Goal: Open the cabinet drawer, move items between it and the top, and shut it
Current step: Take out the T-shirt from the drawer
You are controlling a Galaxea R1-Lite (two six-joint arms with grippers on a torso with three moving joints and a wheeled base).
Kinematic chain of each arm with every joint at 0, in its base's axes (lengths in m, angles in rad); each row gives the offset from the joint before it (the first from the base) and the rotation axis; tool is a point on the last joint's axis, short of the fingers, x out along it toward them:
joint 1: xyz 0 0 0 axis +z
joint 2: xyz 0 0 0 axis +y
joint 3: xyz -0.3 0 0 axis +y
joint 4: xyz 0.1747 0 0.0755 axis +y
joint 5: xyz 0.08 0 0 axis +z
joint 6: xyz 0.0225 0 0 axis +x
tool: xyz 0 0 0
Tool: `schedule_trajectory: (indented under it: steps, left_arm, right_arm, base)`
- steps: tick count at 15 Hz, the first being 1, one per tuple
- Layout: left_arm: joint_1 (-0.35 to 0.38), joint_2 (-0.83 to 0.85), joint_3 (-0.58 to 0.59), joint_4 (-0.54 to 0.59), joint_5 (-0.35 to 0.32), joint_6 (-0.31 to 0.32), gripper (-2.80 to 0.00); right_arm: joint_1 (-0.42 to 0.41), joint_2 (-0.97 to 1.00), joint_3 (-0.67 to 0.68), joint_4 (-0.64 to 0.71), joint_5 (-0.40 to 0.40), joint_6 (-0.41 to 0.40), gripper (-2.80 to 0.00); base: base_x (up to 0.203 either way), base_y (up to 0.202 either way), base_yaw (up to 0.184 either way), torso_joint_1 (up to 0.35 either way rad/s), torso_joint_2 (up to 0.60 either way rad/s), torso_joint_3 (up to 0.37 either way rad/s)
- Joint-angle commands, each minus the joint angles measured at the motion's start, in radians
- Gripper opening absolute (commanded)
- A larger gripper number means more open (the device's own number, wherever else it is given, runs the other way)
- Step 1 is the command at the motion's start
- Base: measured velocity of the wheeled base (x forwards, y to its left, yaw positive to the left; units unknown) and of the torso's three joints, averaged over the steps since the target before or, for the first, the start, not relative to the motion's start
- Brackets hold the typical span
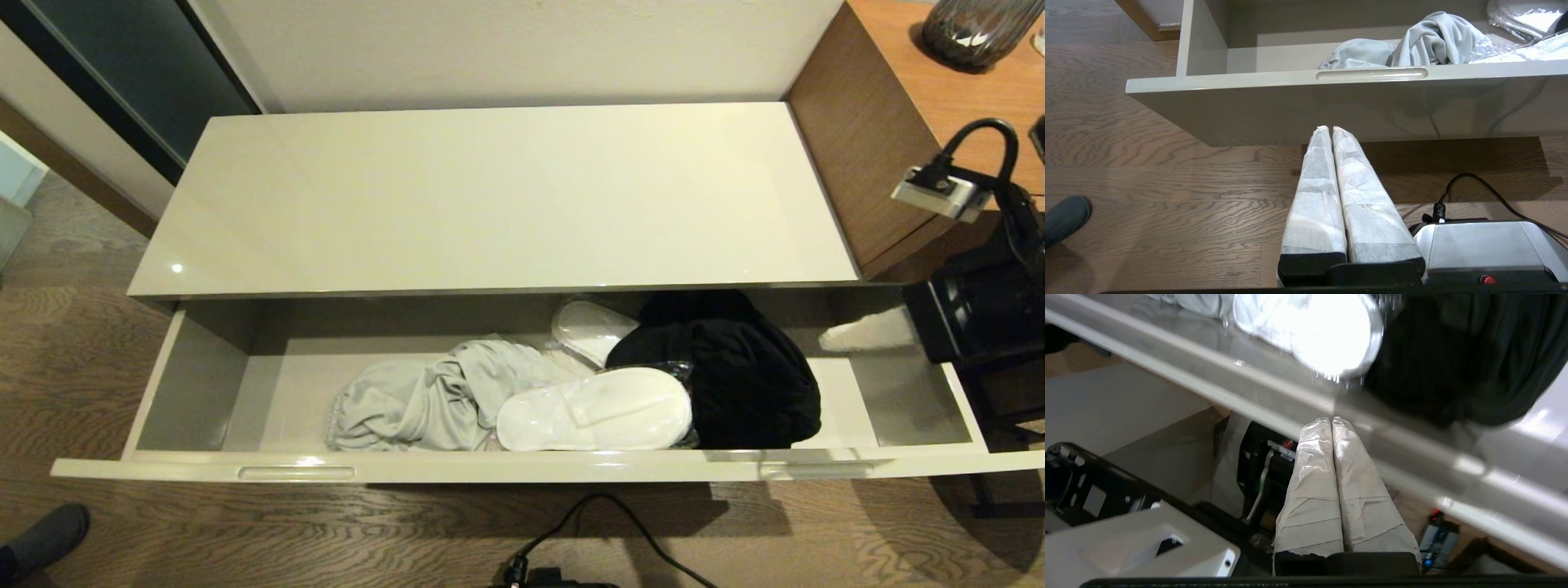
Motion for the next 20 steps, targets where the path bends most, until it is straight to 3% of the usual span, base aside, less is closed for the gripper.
schedule_trajectory:
  steps: [1,4,6,7,9,13,16,20]
  left_arm:
    - [0.000,0.002,0.000,0.000,0.001,-0.001,-2.80]
    - [0.000,0.002,0.000,0.000,0.001,0.000,-2.80]
    - [0.000,0.002,0.000,0.000,0.001,0.001,-2.80]
    - [0.000,0.002,0.000,0.000,0.001,-0.001,-2.80]
    - [0.000,0.002,0.000,0.000,0.001,-0.001,-2.80]
    - [0.000,0.002,0.000,0.000,0.001,0.001,-2.80]
    - [0.000,0.002,0.000,0.000,0.001,0.001,-2.80]
    - [0.000,0.002,0.000,0.000,0.001,-0.001,-2.80]
  right_arm:
    - [0.032,0.183,-0.179,0.079,-0.024,-0.001,-2.80]
    - [0.045,0.347,-0.334,0.145,-0.069,-0.009,-2.80]
    - [0.038,0.420,-0.452,0.211,-0.139,-0.017,-2.80]
    - [0.028,0.439,-0.488,0.263,-0.166,-0.015,0.00]
    - [0.021,0.440,-0.529,0.348,-0.274,0.006,0.00]
    - [0.018,0.351,-0.539,0.438,-0.345,0.045,0.00]
    - [0.013,0.292,-0.476,0.512,-0.355,0.054,0.00]
    - [-0.015,0.262,-0.361,0.480,-0.303,0.046,0.00]
  base:
    - [0.000,0.000,0.000,0.000,0.00,0.000]
    - [0.000,0.000,0.000,0.000,0.00,0.000]
    - [0.000,0.000,0.000,0.000,0.00,0.000]
    - [0.000,0.000,0.000,0.000,0.00,0.000]
    - [0.000,0.000,0.000,0.000,0.00,0.000]
    - [0.000,0.000,0.000,0.000,0.00,0.000]
    - [0.000,0.000,0.000,0.000,0.00,0.000]
    - [0.000,0.000,0.000,0.000,0.00,0.000]
